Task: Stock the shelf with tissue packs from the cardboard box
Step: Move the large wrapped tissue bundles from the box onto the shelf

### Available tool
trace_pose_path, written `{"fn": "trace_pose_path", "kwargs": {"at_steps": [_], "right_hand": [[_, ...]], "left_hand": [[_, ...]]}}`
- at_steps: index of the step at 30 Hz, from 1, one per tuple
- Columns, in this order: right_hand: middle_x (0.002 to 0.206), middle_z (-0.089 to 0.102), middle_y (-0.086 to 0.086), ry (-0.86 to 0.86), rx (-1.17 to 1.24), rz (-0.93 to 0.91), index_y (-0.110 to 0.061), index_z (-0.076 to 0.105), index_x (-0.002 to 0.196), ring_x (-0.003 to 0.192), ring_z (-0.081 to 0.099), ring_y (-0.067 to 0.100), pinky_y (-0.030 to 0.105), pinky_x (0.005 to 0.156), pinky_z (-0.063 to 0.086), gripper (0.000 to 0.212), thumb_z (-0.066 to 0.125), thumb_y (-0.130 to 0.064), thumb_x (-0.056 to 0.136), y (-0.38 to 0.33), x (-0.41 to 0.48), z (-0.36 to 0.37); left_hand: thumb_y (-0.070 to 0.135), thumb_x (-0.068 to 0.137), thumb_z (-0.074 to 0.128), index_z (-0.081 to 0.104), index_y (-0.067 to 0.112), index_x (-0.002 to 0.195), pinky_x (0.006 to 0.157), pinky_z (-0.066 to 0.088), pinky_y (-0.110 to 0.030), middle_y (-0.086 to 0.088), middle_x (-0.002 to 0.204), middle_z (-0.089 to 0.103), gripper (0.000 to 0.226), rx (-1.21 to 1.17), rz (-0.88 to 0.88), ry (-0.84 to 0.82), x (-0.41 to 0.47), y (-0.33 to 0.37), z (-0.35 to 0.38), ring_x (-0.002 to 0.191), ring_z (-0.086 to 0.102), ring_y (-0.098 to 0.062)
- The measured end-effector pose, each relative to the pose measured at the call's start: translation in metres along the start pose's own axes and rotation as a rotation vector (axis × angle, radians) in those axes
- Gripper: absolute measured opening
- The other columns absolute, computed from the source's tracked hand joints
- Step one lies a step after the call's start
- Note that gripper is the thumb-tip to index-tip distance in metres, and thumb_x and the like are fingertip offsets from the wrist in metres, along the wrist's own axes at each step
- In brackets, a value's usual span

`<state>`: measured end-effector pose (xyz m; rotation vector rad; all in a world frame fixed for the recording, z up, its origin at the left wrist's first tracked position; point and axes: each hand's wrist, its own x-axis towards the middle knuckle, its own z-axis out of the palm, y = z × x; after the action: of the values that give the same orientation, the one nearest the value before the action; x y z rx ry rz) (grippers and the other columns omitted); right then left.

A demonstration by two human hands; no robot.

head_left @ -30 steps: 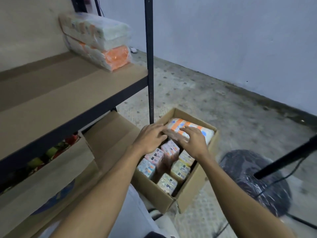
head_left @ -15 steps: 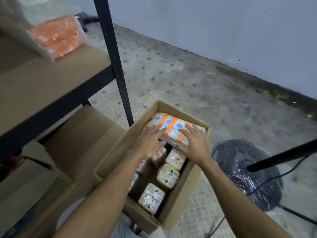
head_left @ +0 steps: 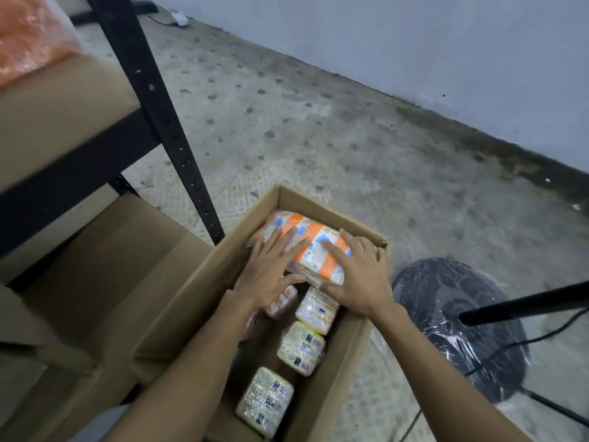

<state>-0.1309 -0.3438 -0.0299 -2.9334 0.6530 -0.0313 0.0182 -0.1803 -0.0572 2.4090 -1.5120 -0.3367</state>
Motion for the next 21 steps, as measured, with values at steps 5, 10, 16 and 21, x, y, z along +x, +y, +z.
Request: {"fn": "trace_pose_path", "kwargs": {"at_steps": [5,10,16,21], "right_hand": [[0.147,0.036,-0.008,0.037,0.071,0.035,-0.049,0.044,0.134,0.121,0.035,0.021,0.037,0.098,0.019,0.08,0.057,-0.074,0.059,-0.001,0.0,-0.008],[0.138,0.044,-0.012,0.064,0.257,0.038,-0.048,0.054,0.126,0.114,0.035,0.016,0.035,0.1,0.025,0.072,0.065,-0.066,0.057,-0.006,0.002,-0.017],[0.137,0.045,-0.015,0.009,0.451,0.023,-0.046,0.059,0.122,0.114,0.03,0.009,0.023,0.099,0.024,0.07,0.068,-0.065,0.055,-0.013,-0.006,-0.036],[0.135,0.048,-0.019,0.074,0.538,0.002,-0.047,0.062,0.116,0.119,0.035,0.013,0.024,0.099,0.025,0.07,0.066,-0.069,0.049,-0.023,-0.021,-0.065]], "left_hand": [[0.065,0.09,0.024,0.008,0.043,0.151,0.12,-0.004,-0.044,0.011,0.162,0.003,0.067,-0.046,-0.018,0.038,0.005,0.003,0.003,0.149,-0.01,-0.015],[0.064,0.091,0.027,0.017,0.043,0.149,0.12,0.003,-0.046,0.011,0.159,0.019,0.063,-0.135,-0.025,0.088,-0.002,0.0,-0.008,0.149,0.003,-0.015],[0.06,0.091,0.039,0.034,0.042,0.144,0.12,0.007,-0.044,0.013,0.148,0.037,0.056,-0.217,-0.033,0.193,-0.02,0.007,-0.028,0.144,0.018,-0.01],[0.062,0.087,0.041,0.043,0.039,0.139,0.117,0.013,-0.044,0.011,0.141,0.044,0.057,-0.204,-0.025,0.325,-0.039,0.024,-0.056,0.136,0.027,-0.008]]}}
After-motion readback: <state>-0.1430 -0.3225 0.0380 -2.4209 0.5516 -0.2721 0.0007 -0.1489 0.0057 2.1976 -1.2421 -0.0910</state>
